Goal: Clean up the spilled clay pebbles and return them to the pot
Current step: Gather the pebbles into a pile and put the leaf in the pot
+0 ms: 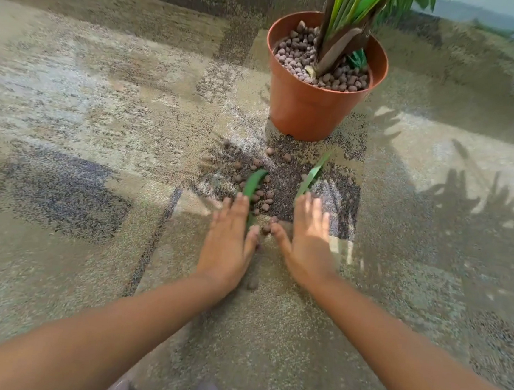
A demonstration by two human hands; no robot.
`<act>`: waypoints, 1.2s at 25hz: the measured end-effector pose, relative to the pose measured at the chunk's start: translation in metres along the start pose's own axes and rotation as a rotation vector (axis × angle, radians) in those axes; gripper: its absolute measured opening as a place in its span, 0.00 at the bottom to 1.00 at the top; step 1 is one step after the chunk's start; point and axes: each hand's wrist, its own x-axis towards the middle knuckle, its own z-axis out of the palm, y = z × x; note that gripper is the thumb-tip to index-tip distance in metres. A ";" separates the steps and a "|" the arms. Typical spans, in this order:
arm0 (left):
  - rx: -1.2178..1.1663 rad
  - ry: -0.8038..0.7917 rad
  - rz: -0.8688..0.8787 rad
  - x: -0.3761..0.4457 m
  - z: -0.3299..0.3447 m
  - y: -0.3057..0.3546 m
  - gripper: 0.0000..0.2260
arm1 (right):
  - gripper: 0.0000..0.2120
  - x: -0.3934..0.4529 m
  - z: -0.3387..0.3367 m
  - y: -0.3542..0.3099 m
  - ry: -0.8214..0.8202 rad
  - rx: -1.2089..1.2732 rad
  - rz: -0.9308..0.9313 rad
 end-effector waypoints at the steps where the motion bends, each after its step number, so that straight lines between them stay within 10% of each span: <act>1: -0.013 -0.030 0.100 0.000 -0.003 0.001 0.25 | 0.41 -0.003 -0.004 -0.002 -0.011 -0.037 -0.085; 7: 0.517 -0.273 0.930 -0.066 -0.024 -0.072 0.27 | 0.34 -0.108 0.008 0.047 -0.171 -0.458 -1.013; 10: 0.517 -0.346 1.074 -0.059 -0.023 -0.077 0.26 | 0.31 -0.115 0.017 0.068 -0.252 -0.510 -1.284; 21: 0.602 -0.458 1.201 -0.011 -0.036 -0.077 0.25 | 0.26 -0.039 0.004 0.050 -0.343 -0.393 -1.294; 30: 0.628 -0.404 0.756 0.035 -0.048 -0.081 0.28 | 0.26 0.004 -0.007 0.029 -0.273 -0.350 -0.840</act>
